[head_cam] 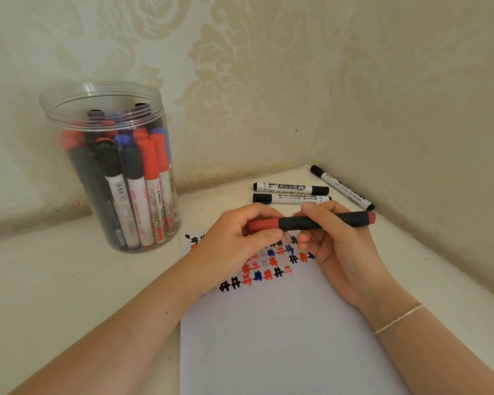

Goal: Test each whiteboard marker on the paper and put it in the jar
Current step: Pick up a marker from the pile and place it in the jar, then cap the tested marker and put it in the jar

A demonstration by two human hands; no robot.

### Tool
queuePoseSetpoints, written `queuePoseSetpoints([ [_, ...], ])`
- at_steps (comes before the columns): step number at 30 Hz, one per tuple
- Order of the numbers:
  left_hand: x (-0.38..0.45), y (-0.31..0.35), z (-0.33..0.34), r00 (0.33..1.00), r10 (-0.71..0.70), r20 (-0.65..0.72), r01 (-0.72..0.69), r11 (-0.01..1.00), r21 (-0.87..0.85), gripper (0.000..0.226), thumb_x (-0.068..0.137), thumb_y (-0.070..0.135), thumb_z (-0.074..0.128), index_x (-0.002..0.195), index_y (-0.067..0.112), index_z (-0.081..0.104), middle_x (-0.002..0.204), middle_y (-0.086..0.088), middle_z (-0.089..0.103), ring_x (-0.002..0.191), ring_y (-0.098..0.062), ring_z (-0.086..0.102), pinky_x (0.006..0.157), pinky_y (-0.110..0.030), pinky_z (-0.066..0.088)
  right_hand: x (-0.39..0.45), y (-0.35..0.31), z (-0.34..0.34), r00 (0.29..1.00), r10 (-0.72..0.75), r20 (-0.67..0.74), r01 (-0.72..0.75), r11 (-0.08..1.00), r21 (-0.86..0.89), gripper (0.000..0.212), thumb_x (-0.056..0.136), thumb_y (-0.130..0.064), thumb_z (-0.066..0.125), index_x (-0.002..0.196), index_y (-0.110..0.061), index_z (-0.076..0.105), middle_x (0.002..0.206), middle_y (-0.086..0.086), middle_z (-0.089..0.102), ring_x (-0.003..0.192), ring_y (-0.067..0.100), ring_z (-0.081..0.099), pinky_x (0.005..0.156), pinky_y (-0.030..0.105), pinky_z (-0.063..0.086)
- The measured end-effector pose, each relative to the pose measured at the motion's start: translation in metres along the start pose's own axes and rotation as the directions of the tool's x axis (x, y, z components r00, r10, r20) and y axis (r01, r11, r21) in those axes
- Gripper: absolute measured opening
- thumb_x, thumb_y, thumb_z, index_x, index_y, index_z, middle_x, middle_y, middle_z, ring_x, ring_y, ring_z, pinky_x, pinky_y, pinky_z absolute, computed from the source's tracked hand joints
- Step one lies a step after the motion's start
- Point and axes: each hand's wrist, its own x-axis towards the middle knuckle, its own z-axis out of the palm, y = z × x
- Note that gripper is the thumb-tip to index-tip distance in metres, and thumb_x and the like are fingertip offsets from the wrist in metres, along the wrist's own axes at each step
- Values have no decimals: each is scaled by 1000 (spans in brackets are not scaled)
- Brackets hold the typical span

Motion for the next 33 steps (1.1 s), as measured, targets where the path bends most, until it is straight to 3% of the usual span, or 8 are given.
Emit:
queuePoseSetpoints([
  [4, 0, 2, -1, 1000, 5, 26, -5, 1000, 20, 18, 92, 26, 58, 109, 28, 63, 97, 8, 67, 92, -4, 62, 87, -20, 49, -1, -2, 1, 997, 57, 56, -59, 998, 31, 35, 77, -26, 66, 90, 6, 61, 82, 23, 67, 53, 21, 63, 54, 29, 55],
  [7, 0, 2, -3, 999, -37, -16, 37, 999, -7, 12, 93, 23, 57, 102, 28, 63, 89, 13, 66, 87, -1, 61, 80, -15, 47, 1, -6, -2, 992, -5, -123, 13, 998, 64, 31, 87, -30, 60, 83, 1, 64, 75, 14, 67, 47, 22, 59, 49, 29, 51],
  [9, 0, 2, -2, 996, -74, -54, 75, 997, 8, 9, 93, 23, 57, 97, 28, 64, 89, 10, 67, 87, -5, 62, 80, -21, 48, 2, -7, -4, 954, -162, -252, 109, 971, -211, 28, 92, -26, 59, 73, -5, 61, 59, 5, 59, 37, 18, 50, 41, 26, 41],
  [12, -2, 5, 2, 983, -123, -134, 121, 992, -24, 13, 94, 25, 54, 86, 20, 63, 68, 15, 65, 68, 1, 61, 67, -14, 44, 3, 1, 4, 934, -301, -195, 123, 780, -614, 41, 93, -32, 57, 67, -1, 54, 48, 4, 45, 35, 9, 38, 39, 20, 33],
  [17, -6, 5, 6, 937, -169, -306, 178, 984, -1, 34, 93, 39, 52, 66, 18, 53, 39, 16, 43, 41, 1, 43, 58, -18, 35, -6, 9, 17, 897, -436, -73, 264, 661, -703, 45, 93, -29, 56, 62, 1, 44, 47, -7, 33, 45, 5, 31, 46, 15, 31],
  [27, -6, 11, 8, 943, -131, -306, 153, 987, 51, 24, 94, 32, 53, 76, 19, 59, 53, 15, 52, 50, 4, 49, 55, -9, 38, -3, 1, 15, 945, -275, -176, 85, 728, -681, 43, 93, -29, 56, 60, -11, 37, 46, -6, 29, 44, 7, 28, 44, 15, 30],
  [30, -5, 36, 5, 921, -6, -390, -21, 998, -64, 2, 92, 23, 59, 94, 22, 58, 77, 7, 60, 60, 2, 55, 59, -11, 45, 6, -19, 20, 956, -88, -279, -48, 893, -447, 32, 95, -26, 54, 68, -10, 48, 45, -4, 30, 38, 10, 25, 38, 20, 25],
  [33, -4, 66, -6, 800, 116, -588, -219, 970, -107, 19, 89, 16, 62, 105, 17, 53, 83, 3, 63, 66, -3, 65, 64, -10, 48, 15, -44, 49, 968, -17, -251, -40, 975, -220, 34, 96, -23, 52, 66, -16, 39, 43, -6, 23, 35, 10, 19, 37, 22, 19],
])
